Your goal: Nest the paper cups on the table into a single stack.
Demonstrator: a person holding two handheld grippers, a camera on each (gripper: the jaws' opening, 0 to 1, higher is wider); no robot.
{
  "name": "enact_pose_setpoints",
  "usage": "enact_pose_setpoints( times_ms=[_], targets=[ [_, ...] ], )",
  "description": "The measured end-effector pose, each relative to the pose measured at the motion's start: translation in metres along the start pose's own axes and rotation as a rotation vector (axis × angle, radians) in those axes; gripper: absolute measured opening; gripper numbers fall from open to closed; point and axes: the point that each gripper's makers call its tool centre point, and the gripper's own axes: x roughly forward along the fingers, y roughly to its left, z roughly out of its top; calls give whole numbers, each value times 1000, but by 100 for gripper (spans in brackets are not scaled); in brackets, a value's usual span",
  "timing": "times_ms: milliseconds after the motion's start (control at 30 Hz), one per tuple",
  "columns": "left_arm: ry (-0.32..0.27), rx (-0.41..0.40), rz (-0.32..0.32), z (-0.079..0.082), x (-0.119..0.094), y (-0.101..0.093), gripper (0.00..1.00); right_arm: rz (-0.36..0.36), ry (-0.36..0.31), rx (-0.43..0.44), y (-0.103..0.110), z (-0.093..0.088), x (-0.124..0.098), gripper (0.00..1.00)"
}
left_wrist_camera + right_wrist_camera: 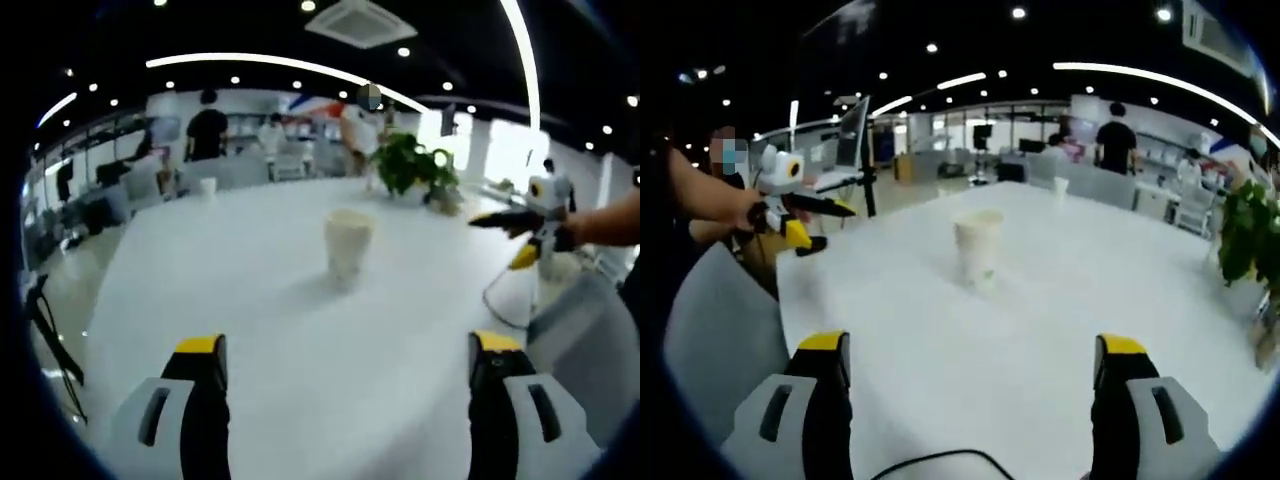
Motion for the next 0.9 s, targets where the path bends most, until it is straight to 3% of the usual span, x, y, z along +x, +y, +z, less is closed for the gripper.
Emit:
enact_pose_setpoints(
  times_ms=[267,900],
  targets=[
    [7,18,-16,-1,0,-11,98,-4,3,3,2,-3,-7,100],
    [6,44,-39,11,5,-15,98,-12,23,29,-4,-7,-11,100]
  ],
)
